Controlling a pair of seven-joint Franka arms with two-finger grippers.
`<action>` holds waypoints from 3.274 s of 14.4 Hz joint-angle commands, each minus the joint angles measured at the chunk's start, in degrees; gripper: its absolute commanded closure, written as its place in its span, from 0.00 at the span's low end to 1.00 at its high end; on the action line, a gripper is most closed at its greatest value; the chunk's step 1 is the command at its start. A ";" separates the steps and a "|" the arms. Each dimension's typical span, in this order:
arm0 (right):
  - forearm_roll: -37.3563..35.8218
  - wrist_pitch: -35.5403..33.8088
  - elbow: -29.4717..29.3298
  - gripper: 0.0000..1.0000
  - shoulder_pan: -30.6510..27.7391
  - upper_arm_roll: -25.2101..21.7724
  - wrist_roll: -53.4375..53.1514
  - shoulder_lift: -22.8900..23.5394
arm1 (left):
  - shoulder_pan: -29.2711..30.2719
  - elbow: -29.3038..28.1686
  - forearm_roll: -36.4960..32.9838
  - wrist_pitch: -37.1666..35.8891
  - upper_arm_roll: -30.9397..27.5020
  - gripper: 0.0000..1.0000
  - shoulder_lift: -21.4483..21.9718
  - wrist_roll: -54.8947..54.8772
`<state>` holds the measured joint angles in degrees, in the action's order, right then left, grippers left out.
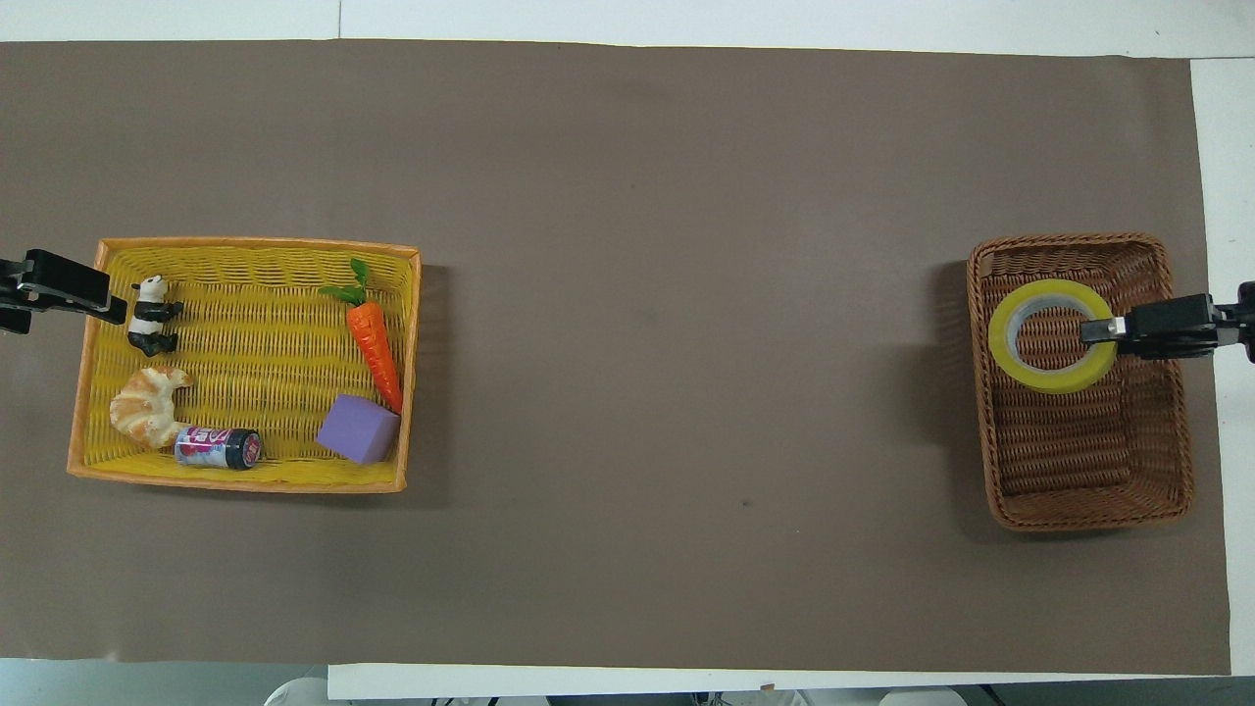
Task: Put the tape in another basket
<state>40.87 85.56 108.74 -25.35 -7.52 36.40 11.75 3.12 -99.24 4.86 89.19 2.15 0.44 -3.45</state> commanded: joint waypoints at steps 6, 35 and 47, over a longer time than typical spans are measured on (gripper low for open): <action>-5.36 3.11 1.73 1.00 -2.77 0.84 11.50 3.89 | 0.39 -0.34 -1.60 1.24 0.40 0.00 0.35 -0.41; -34.97 10.09 -9.85 0.00 16.54 1.19 -7.24 -6.21 | -5.23 5.46 -5.38 -5.60 1.71 0.00 0.96 -0.41; -46.15 -2.41 -16.97 0.00 25.00 1.54 -26.11 -12.99 | -4.44 5.20 -5.38 -5.17 1.36 0.00 0.96 -0.41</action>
<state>-4.53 83.47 95.35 -0.18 -6.08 10.91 -3.54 -1.73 -92.99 -0.47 84.56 3.41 0.37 -3.78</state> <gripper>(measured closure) 0.000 0.000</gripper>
